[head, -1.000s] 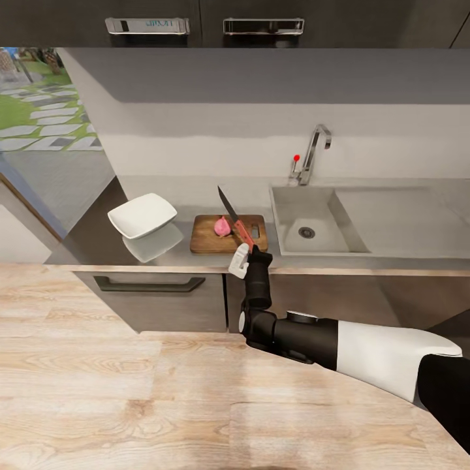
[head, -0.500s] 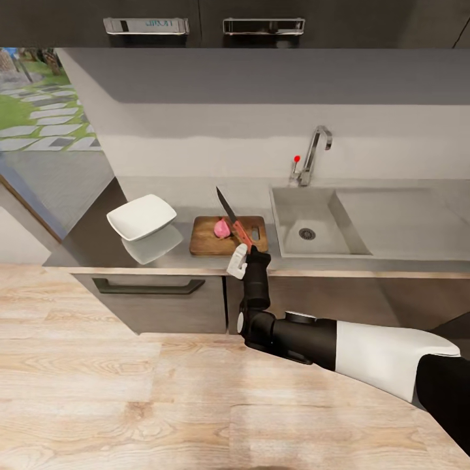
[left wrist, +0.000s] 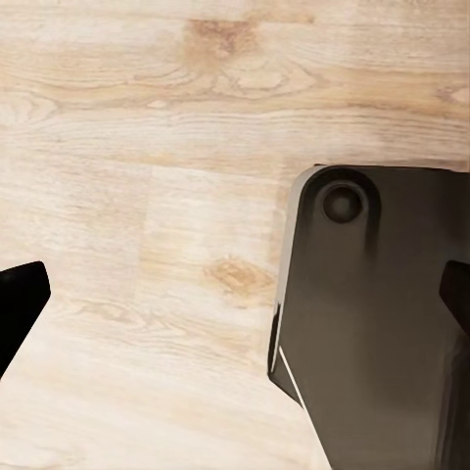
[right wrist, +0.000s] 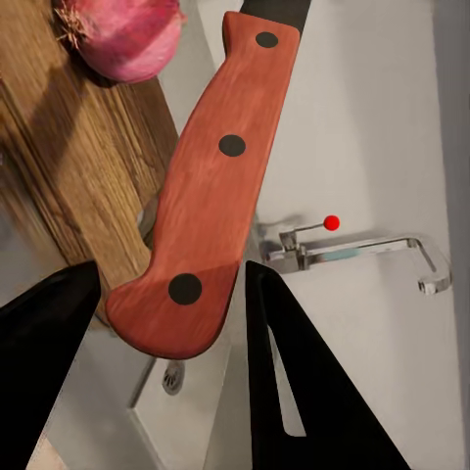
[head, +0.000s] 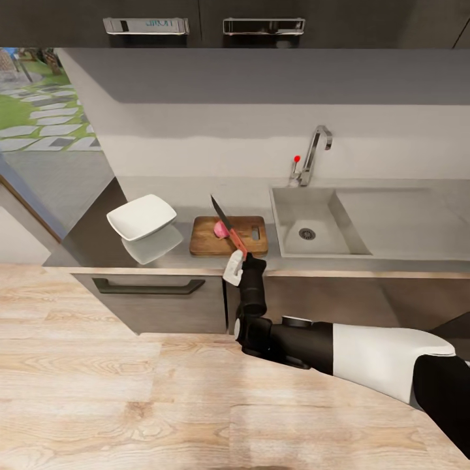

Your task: In the kitchen, take the Vidalia onion out of the sink, dice it on the chopping board with the paring knife, put the diced onion into the bowl on the countertop, then place both the paring knife and the chopping board into the sink.

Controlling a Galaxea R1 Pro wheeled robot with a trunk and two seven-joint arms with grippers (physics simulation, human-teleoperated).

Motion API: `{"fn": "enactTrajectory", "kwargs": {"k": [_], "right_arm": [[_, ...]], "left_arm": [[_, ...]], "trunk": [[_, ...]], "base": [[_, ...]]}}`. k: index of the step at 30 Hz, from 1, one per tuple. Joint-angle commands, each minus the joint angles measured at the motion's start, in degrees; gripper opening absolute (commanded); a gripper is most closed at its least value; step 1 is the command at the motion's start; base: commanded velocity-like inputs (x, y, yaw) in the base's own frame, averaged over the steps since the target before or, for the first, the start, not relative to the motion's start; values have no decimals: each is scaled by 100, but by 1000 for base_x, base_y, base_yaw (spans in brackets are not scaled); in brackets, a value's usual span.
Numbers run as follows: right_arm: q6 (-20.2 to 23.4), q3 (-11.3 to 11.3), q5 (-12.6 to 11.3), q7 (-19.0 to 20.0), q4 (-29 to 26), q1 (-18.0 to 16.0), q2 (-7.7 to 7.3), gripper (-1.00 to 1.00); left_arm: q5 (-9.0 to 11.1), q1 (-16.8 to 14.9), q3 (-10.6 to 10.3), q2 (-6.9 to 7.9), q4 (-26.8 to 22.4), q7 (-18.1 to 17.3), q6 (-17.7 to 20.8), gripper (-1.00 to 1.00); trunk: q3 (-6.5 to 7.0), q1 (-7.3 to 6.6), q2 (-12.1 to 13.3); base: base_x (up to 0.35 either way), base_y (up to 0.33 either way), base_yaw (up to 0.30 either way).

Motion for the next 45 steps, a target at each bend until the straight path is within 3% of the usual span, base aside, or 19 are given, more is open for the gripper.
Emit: {"fn": "enactTrajectory", "kwargs": {"k": [1, 8, 10, 22, 31, 35, 39, 45], "right_arm": [[22, 22, -59, -52, -8, -12, 0, -100], [54, 105, -58, 72, 122, 13, 86, -100], [53, 101, -40, 5, 97, 16, 90, -100], [60, 95, -29, -181, 30, 23, -65, -100], [162, 103, -59, -144, 156, 23, -49, -100], [169, 105, -72, -7, 192, 23, -37, -100], [171, 111, -73, 431, 327, 23, -21, -100], [171, 112, -75, 529, 396, 23, -8, -100]], "left_arm": [[58, 2, -41, 6, -10, 24, -12, 100], [60, 2, -168, 8, 3, 28, -26, 100], [58, 2, -106, 7, 11, 28, -29, 100], [62, 2, -42, 6, 111, 29, -30, 100], [58, 2, -42, 6, 109, 29, -30, 100], [58, 2, -42, 6, 110, 29, -30, 100], [58, 2, -42, 6, 108, 29, -30, 100], [58, 2, -42, 6, 107, 29, -31, 100]], "trunk": [[-9, 4, -11], [-9, 4, -11], [-9, 4, -11], [-9, 4, -11], [-9, 4, -11], [-9, 4, -11], [-9, 4, -11], [-9, 4, -11]], "base": [[0, 0, 0], [0, 0, 0], [0, 0, 0], [0, 0, 0], [0, 0, 0], [0, 0, 0], [0, 0, 0], [0, 0, 0]]}}
